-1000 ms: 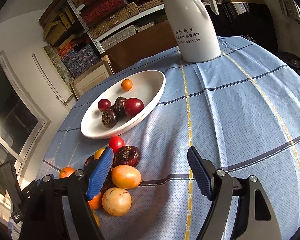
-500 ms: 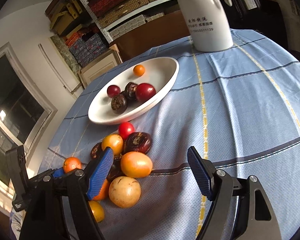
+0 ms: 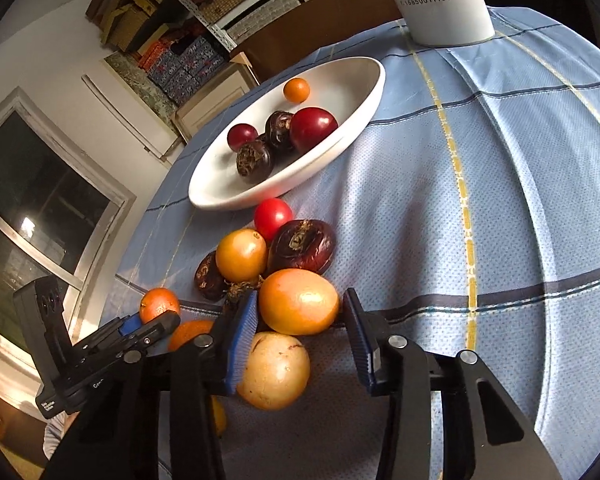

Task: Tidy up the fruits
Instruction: 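Grasp a tangerine with the left tool while the right tool grasps a yellow fruit, then drop the tangerine and yellow fruit onto the white plate with both tools, then move both open tools back toward the fruit pile, then grasp a dark brown fruit with the left tool while the right tool grasps another, then lower both dark brown fruits onto the white plate and open both tools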

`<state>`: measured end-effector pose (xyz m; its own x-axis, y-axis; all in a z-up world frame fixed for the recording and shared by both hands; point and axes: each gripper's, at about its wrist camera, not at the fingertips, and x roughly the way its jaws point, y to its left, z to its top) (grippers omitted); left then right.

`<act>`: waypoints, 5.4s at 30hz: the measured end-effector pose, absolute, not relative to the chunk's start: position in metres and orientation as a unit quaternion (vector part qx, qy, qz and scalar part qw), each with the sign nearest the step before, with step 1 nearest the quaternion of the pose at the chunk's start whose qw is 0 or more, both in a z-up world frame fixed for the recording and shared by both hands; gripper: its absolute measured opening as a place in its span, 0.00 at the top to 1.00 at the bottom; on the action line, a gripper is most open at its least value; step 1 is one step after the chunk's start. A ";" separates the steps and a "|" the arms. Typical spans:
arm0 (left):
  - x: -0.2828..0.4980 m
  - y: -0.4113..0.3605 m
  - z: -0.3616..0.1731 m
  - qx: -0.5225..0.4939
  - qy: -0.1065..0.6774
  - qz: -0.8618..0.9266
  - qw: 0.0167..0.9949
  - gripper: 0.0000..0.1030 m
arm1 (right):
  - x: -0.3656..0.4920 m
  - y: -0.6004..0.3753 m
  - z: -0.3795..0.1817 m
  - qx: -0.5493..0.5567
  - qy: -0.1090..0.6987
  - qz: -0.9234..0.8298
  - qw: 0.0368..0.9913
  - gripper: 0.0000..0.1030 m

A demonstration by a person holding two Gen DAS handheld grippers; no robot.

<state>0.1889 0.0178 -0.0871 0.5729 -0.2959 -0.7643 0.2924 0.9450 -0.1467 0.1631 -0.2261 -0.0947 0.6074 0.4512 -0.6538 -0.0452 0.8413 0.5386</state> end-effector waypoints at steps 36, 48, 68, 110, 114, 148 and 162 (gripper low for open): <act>0.296 -0.015 -0.037 -0.031 0.368 -0.176 0.913 0.25 | 0.232 -0.209 -0.033 0.196 0.347 0.128 0.908 0.50; 0.227 -0.010 -0.052 0.013 0.368 -0.170 0.914 0.07 | 0.185 -0.256 -0.059 0.281 0.347 0.078 0.891 0.31; 0.244 0.005 -0.076 0.056 0.405 -0.096 0.907 0.04 | 0.183 -0.266 -0.062 0.309 0.344 0.072 0.884 0.27; 0.240 -0.015 -0.084 0.032 0.425 -0.194 0.883 0.53 | 0.186 -0.185 -0.076 0.087 0.391 0.092 0.912 0.59; 0.237 -0.008 -0.080 0.027 0.415 -0.178 0.892 0.56 | 0.183 -0.203 -0.067 0.122 0.374 0.079 0.916 0.59; 0.307 -0.019 -0.014 -0.003 0.354 -0.158 0.922 0.61 | 0.254 -0.217 -0.025 0.147 0.334 0.053 0.930 0.59; 0.309 -0.015 -0.035 -0.013 0.351 -0.159 0.923 0.19 | 0.269 -0.231 -0.021 0.159 0.320 0.033 0.933 0.46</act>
